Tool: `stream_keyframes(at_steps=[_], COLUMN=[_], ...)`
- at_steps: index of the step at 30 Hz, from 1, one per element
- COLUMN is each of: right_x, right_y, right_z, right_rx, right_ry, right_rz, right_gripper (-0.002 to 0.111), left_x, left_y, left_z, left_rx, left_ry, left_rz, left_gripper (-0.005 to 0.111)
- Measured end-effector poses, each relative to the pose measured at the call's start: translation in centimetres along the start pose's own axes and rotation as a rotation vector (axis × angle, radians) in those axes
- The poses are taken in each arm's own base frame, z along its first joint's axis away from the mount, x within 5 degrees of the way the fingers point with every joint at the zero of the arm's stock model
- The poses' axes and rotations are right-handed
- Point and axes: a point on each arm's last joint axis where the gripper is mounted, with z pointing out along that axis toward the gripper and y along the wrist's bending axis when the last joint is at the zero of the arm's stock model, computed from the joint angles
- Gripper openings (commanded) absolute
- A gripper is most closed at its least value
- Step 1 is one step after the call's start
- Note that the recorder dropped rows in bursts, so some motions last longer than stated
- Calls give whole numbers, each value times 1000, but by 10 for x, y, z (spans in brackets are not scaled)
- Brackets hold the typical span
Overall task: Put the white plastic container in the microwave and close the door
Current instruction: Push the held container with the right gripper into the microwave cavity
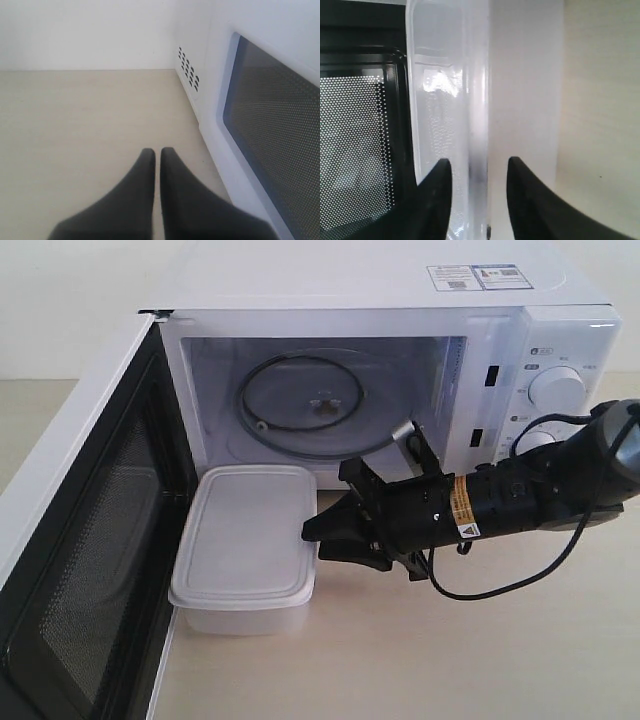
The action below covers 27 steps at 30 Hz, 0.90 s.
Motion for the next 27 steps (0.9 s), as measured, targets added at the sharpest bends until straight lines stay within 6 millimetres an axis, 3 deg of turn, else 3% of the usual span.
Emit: stream_keyframes(at_steps=[12, 18, 27], right_x=[7, 7, 7], right_y=[2, 2, 4], right_z=[9, 10, 8], right_rx=[26, 36, 29], right_ry=[25, 23, 23], right_rz=[6, 6, 3], right_gripper=[35, 0, 0], left_x=[0, 0, 0], left_y=[0, 0, 0], left_z=[0, 0, 0], left_rx=[0, 0, -2], left_ry=[0, 0, 0], left_rz=[0, 0, 0], left_gripper=[4, 4, 4])
